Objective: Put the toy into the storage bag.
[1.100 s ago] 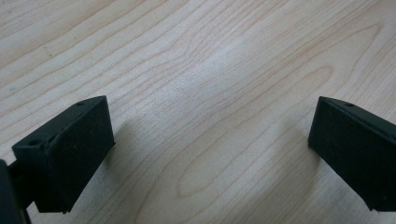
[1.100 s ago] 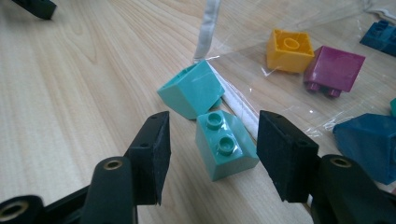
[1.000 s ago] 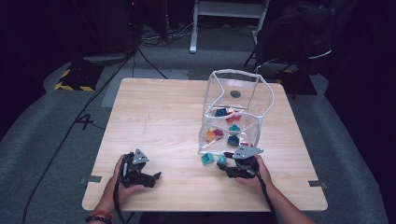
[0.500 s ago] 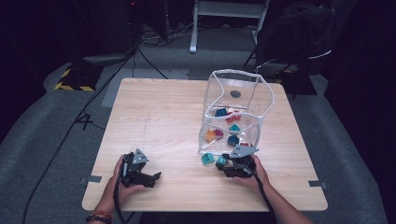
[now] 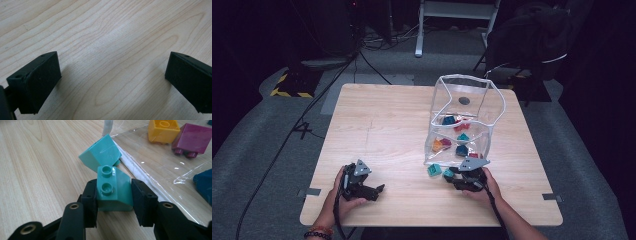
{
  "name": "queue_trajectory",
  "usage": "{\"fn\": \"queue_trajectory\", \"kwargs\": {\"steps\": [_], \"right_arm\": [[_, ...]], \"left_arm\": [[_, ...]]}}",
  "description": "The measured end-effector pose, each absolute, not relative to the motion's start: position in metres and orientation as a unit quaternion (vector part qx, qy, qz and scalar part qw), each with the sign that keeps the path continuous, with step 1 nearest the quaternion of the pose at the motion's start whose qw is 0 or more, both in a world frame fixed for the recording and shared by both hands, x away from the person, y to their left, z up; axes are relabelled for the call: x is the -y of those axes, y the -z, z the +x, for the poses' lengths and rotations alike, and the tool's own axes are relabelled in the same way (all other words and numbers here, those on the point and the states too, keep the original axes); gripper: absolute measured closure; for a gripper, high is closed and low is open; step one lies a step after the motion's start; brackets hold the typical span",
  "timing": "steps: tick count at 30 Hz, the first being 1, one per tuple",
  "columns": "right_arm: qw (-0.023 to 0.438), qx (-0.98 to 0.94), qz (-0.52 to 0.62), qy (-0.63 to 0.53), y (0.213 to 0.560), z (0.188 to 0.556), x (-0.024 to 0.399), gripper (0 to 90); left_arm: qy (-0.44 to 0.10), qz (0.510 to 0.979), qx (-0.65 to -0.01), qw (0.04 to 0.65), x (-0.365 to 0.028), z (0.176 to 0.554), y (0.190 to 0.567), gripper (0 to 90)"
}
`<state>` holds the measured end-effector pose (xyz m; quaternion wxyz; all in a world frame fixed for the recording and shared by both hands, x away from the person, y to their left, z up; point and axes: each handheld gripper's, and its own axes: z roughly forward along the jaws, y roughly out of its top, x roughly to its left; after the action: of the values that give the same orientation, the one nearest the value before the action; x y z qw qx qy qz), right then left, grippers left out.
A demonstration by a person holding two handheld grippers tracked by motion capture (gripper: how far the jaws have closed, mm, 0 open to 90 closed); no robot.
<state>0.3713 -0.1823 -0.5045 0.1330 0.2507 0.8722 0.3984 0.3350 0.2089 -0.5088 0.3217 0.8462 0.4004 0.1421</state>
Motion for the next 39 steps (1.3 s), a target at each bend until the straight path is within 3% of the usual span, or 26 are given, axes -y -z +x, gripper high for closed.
{"fn": "queue_trajectory", "kwargs": {"steps": [12, 39], "right_arm": [[0.118, -0.867, 0.246, -0.416, 0.494, 0.364, 0.196, 59.3], [0.178, -0.832, 0.255, -0.460, 0.431, 0.345, 0.243, 59.3]], "left_arm": [[-0.142, 0.846, -0.400, 0.322, -0.209, 0.335, 0.509, 0.6], [-0.142, 0.846, -0.400, 0.322, -0.209, 0.335, 0.509, 0.6]]}}
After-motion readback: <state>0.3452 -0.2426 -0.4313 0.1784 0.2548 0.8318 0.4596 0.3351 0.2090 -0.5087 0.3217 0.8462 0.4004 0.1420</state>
